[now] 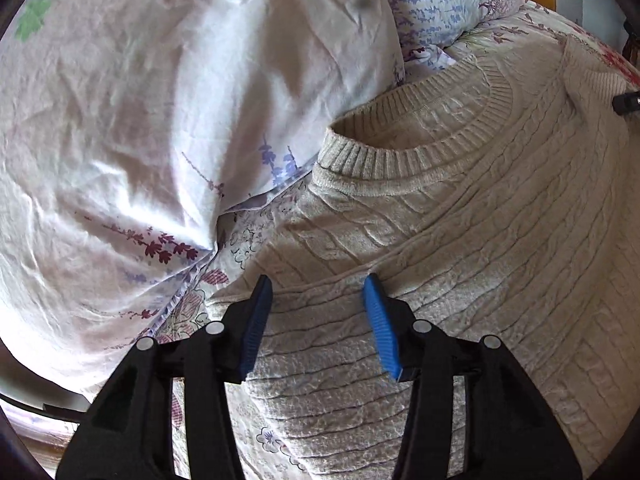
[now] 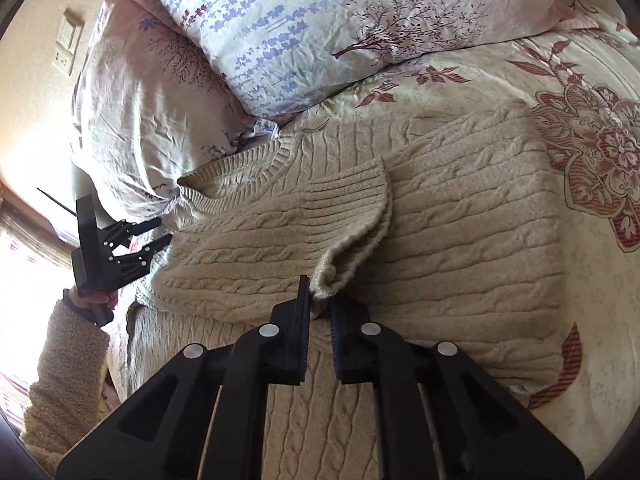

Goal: Fold small clothes

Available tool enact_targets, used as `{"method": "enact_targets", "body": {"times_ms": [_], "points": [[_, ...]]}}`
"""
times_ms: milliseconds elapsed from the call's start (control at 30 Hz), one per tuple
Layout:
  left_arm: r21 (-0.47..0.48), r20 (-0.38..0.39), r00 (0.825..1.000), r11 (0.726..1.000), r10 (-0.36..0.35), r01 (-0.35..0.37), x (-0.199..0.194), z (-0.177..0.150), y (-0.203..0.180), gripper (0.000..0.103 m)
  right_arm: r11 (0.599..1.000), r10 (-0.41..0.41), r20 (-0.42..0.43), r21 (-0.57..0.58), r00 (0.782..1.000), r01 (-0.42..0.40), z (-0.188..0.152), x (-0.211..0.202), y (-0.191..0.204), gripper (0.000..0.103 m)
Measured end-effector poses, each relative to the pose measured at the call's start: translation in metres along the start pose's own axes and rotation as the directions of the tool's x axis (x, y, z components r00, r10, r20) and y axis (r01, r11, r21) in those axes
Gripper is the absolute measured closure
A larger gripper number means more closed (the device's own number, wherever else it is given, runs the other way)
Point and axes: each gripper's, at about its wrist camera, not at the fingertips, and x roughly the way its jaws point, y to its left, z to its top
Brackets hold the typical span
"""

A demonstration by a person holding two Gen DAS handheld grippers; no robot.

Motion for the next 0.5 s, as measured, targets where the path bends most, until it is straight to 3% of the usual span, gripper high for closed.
{"method": "enact_targets", "body": {"times_ms": [167,300,367,500], "points": [[0.019,-0.004,0.999,0.999,-0.033,0.033,-0.001,0.001,-0.002,0.063,0.975,0.141,-0.002,0.175,0.99,-0.139,0.008,0.003,-0.024,0.088],[0.01,0.008,0.996,0.996,-0.09,0.09,-0.001,-0.001,-0.004,0.083,0.932,0.241,0.018,0.274,0.97,-0.237,0.012,0.005,-0.037,0.088],[0.013,0.016,0.995,0.995,-0.101,0.101,0.001,0.003,-0.011,0.09,0.951,0.197,0.022,0.238,0.98,-0.196,0.015,0.006,-0.032,0.094],[0.02,0.043,0.997,0.998,-0.066,0.065,0.0,0.001,-0.016,0.103,0.987,0.095,0.058,0.124,0.994,-0.101,0.014,0.0,-0.014,0.095]]}}
